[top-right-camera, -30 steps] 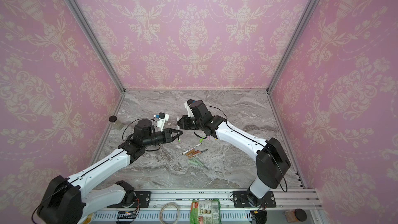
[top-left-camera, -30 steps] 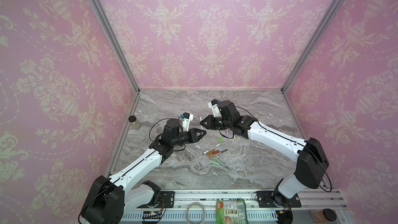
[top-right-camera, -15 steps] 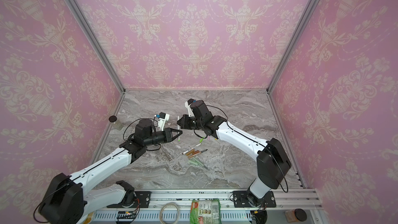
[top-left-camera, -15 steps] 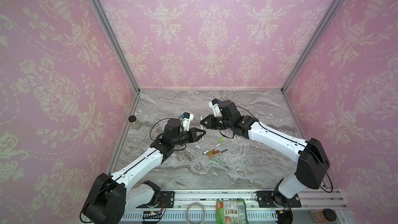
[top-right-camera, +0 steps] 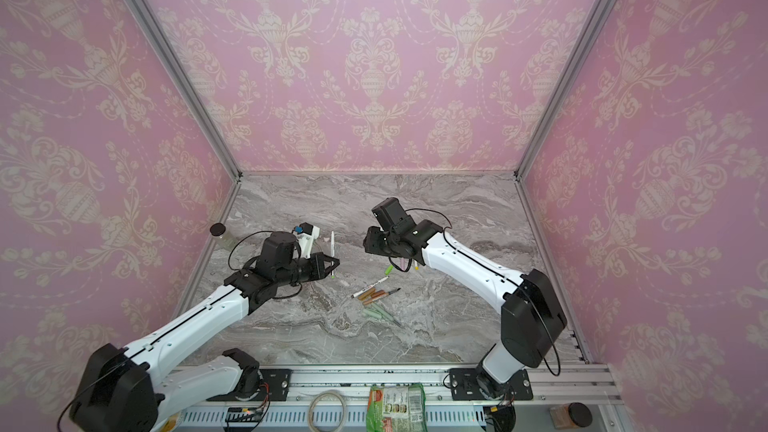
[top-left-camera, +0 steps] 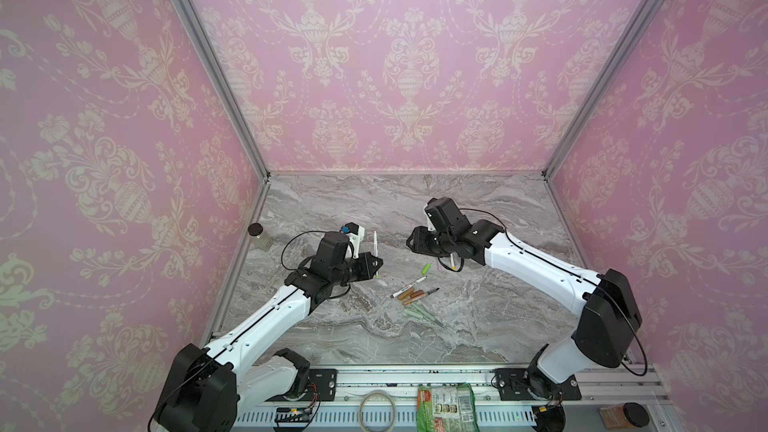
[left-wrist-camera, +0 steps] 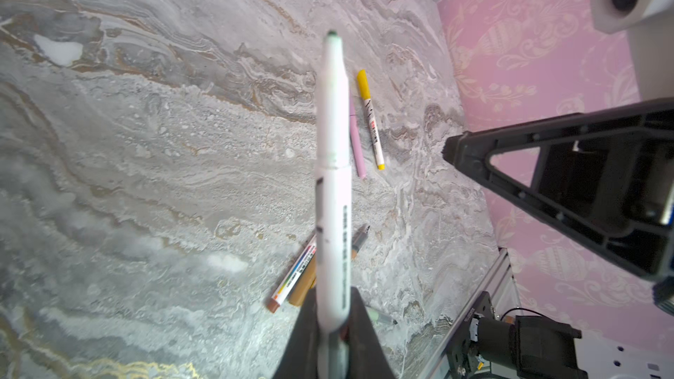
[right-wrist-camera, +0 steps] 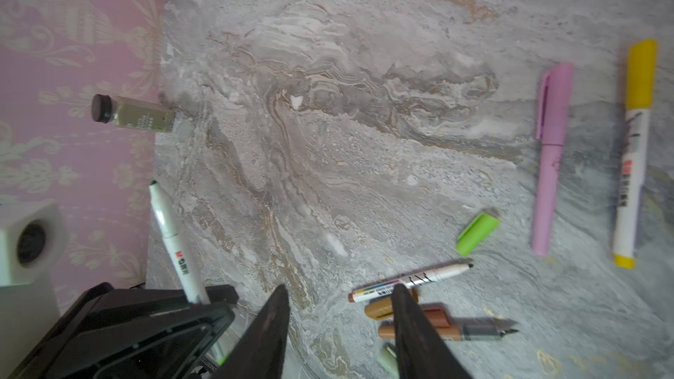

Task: Insert the pens into the pen caps
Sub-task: 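Hold the white marker with the left gripper while the right gripper releases it, then lower the right gripper onto the lime-green cap and grasp it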

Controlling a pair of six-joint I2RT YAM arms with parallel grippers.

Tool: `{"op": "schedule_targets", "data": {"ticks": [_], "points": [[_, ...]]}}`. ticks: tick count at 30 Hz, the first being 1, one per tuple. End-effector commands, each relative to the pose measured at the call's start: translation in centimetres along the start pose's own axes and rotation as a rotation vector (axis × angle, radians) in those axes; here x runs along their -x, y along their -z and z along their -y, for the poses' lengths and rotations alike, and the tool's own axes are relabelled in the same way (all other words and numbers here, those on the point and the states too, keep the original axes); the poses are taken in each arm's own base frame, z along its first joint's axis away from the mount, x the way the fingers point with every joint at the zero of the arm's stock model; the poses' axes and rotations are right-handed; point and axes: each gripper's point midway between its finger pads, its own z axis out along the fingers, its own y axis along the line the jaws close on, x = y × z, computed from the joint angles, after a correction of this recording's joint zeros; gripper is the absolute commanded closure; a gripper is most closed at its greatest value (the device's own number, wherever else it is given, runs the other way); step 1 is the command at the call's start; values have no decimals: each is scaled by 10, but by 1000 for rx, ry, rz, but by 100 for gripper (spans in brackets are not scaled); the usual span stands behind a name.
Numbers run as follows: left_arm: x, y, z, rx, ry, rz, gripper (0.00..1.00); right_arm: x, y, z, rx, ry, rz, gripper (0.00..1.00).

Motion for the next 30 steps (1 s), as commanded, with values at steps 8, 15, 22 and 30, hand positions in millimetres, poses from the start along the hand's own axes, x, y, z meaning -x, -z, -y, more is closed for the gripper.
{"op": "schedule_targets", "data": {"ticks": [8, 15, 22, 30], "points": [[-8, -1, -13, 51, -50, -32, 100, -32, -33, 64, -377, -21, -145, 59], [-8, 5, -13, 58, -80, -22, 100, -32, -65, 74, -448, -19, -166, 65], [-8, 8, -14, 73, -107, -24, 100, -42, -89, 86, -487, -15, -198, 67], [-5, 8, -14, 80, -116, -17, 100, -44, -101, 95, -484, -23, -200, 70]]}}
